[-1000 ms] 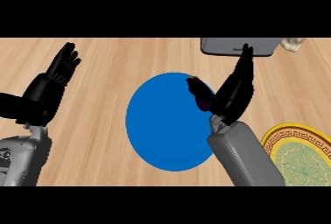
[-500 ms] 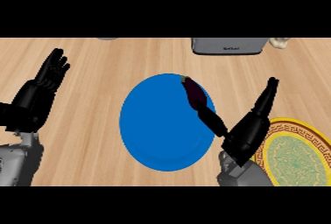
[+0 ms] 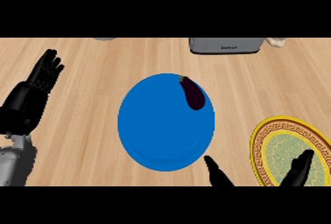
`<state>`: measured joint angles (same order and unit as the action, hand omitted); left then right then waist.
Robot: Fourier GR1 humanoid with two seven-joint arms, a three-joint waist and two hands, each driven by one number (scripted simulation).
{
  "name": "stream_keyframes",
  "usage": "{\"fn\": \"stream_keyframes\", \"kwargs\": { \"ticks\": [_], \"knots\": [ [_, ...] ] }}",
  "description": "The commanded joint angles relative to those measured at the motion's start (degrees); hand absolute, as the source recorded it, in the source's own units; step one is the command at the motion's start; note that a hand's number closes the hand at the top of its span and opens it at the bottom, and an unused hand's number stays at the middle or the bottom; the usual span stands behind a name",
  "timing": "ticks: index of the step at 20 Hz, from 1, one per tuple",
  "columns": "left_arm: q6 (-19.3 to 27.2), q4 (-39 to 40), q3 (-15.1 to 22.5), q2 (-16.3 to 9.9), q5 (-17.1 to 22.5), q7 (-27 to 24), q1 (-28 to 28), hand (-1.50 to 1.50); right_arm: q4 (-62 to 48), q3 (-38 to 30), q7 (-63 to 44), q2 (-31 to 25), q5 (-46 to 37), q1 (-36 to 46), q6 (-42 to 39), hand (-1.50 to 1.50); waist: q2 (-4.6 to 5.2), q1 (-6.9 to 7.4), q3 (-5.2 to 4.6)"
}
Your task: Pick the eggplant from the plate and place it in the plate
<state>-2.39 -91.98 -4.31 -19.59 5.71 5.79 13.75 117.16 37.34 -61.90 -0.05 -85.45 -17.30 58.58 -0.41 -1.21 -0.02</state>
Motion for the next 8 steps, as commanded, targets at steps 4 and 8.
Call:
{"fn": "stream_keyframes", "kwargs": {
  "ticks": [4,8],
  "knots": [
    [0.1,0.3,0.2,1.1,-0.8,1.5,2.0,0.0,12.0,12.0,2.1,-3.6,-5.2,-19.6,3.3,-1.5,0.16,0.17,0.01],
    [-1.9,-1.5,-2.6,-0.7,1.1,1.6,0.7,0.0,12.6,11.2,3.7,-8.7,-7.2,-27.5,9.2,-1.5,0.11,0.3,0.02]
  ]
}}
